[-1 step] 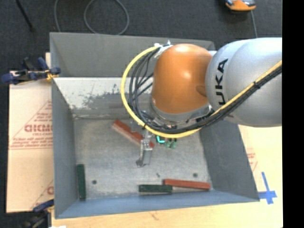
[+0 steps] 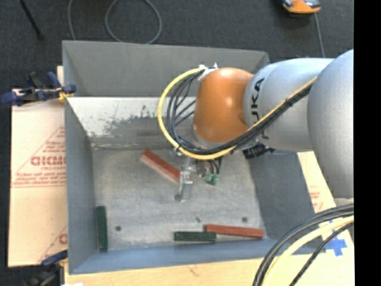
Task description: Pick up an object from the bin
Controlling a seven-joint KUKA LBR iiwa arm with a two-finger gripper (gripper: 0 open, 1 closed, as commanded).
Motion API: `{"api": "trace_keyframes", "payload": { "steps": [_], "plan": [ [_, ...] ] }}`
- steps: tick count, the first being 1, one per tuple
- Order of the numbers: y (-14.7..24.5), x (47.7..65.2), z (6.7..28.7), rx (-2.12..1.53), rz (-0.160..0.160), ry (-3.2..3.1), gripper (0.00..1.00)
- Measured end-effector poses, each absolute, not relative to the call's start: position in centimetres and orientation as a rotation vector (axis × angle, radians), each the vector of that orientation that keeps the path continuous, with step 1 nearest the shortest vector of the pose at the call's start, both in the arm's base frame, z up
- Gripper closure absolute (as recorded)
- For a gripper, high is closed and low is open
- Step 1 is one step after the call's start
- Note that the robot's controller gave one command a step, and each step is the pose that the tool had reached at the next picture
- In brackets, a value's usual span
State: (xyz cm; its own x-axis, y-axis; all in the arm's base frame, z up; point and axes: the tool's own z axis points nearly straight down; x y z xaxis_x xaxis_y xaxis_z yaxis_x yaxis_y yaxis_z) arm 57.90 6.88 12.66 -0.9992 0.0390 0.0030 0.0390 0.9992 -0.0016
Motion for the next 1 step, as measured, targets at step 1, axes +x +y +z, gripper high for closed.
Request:
{"api": "trace_keyframes", "payload": {
  "steps": [1],
  "plan": [
    [4.48, 60.86, 25.18, -0.206, -0.002, -3.149, 0.0]
  ]
}}
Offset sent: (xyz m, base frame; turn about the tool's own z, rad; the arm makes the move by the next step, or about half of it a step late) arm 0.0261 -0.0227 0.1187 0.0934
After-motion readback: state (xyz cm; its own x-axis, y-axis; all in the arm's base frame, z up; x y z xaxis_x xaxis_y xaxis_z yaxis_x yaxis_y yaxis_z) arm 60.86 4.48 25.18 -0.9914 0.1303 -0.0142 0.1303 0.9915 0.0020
